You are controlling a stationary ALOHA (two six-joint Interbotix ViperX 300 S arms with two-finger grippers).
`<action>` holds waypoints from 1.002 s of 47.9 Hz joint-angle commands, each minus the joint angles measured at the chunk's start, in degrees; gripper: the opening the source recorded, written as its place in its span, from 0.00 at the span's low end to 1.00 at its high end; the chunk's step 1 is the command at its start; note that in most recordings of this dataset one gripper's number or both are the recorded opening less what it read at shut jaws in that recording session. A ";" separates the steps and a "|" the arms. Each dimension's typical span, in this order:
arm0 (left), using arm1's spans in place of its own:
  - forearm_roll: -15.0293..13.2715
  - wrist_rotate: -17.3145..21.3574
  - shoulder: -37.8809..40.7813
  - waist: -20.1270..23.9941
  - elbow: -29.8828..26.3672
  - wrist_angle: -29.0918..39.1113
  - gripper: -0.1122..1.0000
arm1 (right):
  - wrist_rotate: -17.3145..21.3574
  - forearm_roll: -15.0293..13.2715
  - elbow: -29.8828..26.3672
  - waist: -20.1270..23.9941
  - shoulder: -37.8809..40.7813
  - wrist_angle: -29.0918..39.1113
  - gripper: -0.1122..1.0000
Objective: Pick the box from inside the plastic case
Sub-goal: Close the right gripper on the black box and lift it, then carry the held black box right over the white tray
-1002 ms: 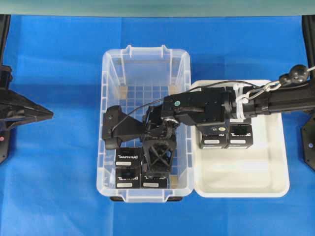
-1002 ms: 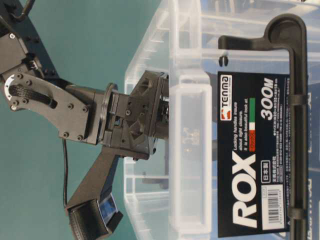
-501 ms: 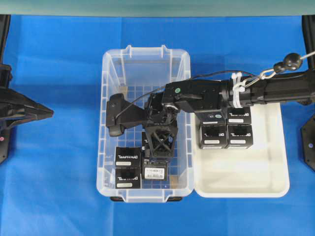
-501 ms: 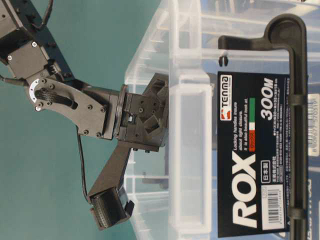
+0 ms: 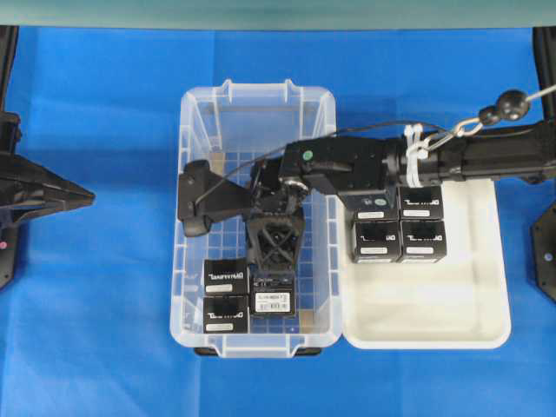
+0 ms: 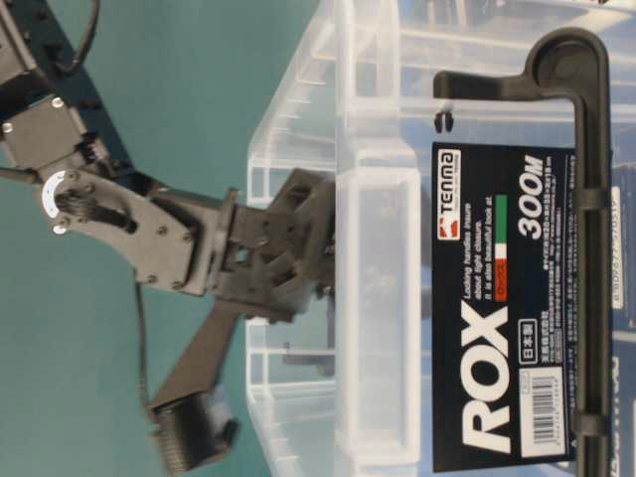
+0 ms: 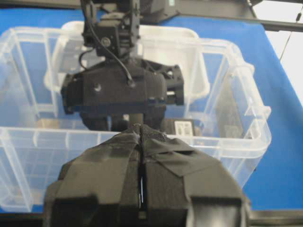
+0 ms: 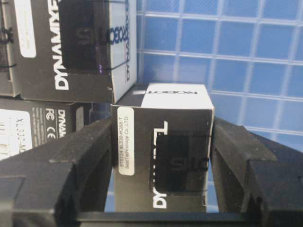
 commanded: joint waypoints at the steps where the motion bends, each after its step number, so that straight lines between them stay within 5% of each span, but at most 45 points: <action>1: 0.18 0.09 0.26 0.26 -1.85 -0.35 0.05 | 0.09 0.00 -2.29 -1.05 -1.49 0.26 0.65; 19: 0.18 0.26 -0.18 0.26 -2.55 -0.35 0.05 | 0.44 0.00 -13.18 -7.29 -6.50 13.18 0.65; 32: 0.18 0.97 -0.18 0.26 -3.96 -0.09 0.05 | 1.58 0.00 -21.71 -7.29 -14.41 28.04 0.65; 40: 0.09 0.79 -0.09 0.26 -4.13 -0.26 0.05 | 6.50 0.00 -21.45 -5.36 -21.01 34.72 0.65; 48: 0.18 0.88 0.18 0.44 -4.13 -0.26 0.05 | 9.58 0.00 -14.77 -3.08 -28.30 36.30 0.65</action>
